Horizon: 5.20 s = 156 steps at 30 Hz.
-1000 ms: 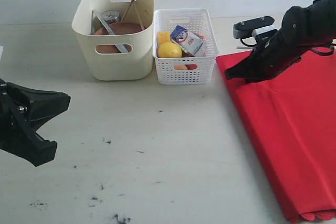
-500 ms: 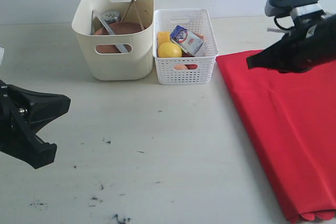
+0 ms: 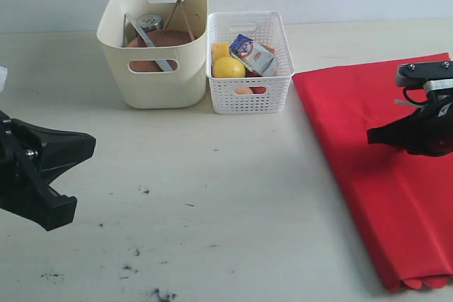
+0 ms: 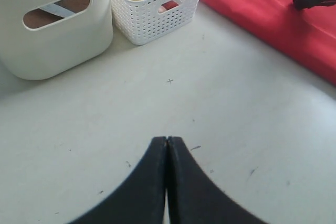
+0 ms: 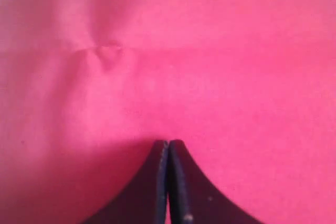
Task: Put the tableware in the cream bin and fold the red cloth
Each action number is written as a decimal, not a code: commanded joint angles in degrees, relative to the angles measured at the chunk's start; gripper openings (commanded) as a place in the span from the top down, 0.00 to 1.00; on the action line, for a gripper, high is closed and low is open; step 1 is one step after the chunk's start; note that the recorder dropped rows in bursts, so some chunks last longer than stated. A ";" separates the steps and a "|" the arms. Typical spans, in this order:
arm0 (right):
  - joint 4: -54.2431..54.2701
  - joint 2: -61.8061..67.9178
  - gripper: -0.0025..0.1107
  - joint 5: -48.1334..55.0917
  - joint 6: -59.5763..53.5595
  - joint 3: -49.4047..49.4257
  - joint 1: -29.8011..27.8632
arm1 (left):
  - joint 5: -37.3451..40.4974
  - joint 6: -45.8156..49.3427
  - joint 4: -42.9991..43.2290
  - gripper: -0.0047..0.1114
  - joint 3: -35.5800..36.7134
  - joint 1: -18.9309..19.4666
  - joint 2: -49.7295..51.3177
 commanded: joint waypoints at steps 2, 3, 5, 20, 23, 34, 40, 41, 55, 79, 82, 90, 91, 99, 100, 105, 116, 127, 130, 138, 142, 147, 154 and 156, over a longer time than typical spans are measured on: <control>-0.28 5.89 0.98 0.38 0.44 -2.16 2.10 | 0.19 -0.18 -0.63 0.94 0.19 0.09 -0.31; -0.28 6.44 0.98 0.50 0.44 -2.95 3.05 | 0.08 -0.18 -0.63 0.94 0.19 0.09 -0.31; -0.28 7.00 0.98 0.50 0.44 -4.61 4.66 | 0.08 -0.18 -0.63 0.94 0.19 0.09 -0.31; 0.08 -3.68 0.98 11.00 -1.07 -11.51 6.35 | -0.44 -0.05 -0.31 0.94 0.19 0.09 -0.31; -0.03 -6.06 0.98 11.55 -1.07 -9.09 6.35 | -0.33 -0.02 -0.31 0.94 0.19 0.09 -0.31; -0.54 -2.37 0.98 1.17 -1.46 -1.46 3.35 | 0.68 -0.16 -0.70 0.94 0.19 0.09 -0.31; -0.54 4.89 0.98 -1.13 -1.46 -4.13 3.04 | 0.68 -0.16 -1.46 0.94 0.19 0.09 -0.31; -0.54 5.87 0.98 -1.13 -1.46 -5.00 3.04 | 0.68 -0.16 -1.46 0.94 0.19 0.09 -0.31; -0.45 18.27 0.98 8.96 -1.09 -28.03 3.04 | 0.45 -0.06 -1.41 0.94 0.19 0.09 -0.31; 6.15 -32.92 0.98 -15.85 9.52 16.53 3.42 | -7.57 -0.33 -2.65 0.94 7.90 0.09 -15.13; 6.15 -44.41 0.98 -17.45 9.80 25.82 3.42 | -7.20 -0.33 -2.95 0.94 9.71 0.09 -22.10; 6.05 -66.76 0.98 -8.15 14.38 37.41 3.42 | -8.34 -0.33 -4.78 0.94 17.59 0.09 -39.27; 6.05 -68.71 0.98 -7.19 14.52 37.41 3.42 | -8.44 -0.33 -5.06 0.94 18.32 0.09 -41.18; 6.05 -77.43 0.98 -2.89 14.52 37.41 3.42 | -5.90 -0.19 -6.35 0.94 21.71 0.09 -49.01; 6.05 -77.43 0.98 -2.89 14.52 37.41 3.42 | -5.90 -0.19 -6.35 0.94 21.71 0.09 -49.01; 6.15 -77.41 0.98 -2.89 14.52 37.41 3.42 | -5.90 -0.19 -6.35 0.94 21.71 0.09 -49.01; 6.15 -77.41 0.98 -2.89 14.52 37.41 3.42 | -5.29 0.27 -1.33 0.94 22.89 7.45 -54.11; 6.15 -77.41 0.98 -2.89 14.52 37.41 3.42 | -1.87 -1.35 1.64 0.94 22.89 29.01 -54.11; 6.15 -77.41 0.98 -2.89 14.52 37.41 3.42 | -0.92 -2.28 2.32 0.94 22.89 29.15 -54.11; 6.15 -77.41 0.98 -2.89 14.52 37.41 3.42 | 3.89 -3.16 7.76 0.94 22.89 30.54 -54.11; 6.15 -77.41 0.98 -2.64 14.52 37.41 3.42 | 4.45 -3.16 12.23 0.94 22.89 31.47 -54.11; 6.15 -77.41 0.98 -2.64 14.52 37.41 3.42 | 4.45 -3.16 12.18 0.94 22.89 31.88 -54.11; 6.15 -77.41 0.98 -2.64 14.52 37.41 3.42 | 4.45 -3.16 12.18 0.94 22.89 31.88 -54.11; 6.15 -77.41 0.98 -2.64 14.52 37.41 3.42 | 4.45 -3.16 12.18 0.94 22.89 31.88 -54.11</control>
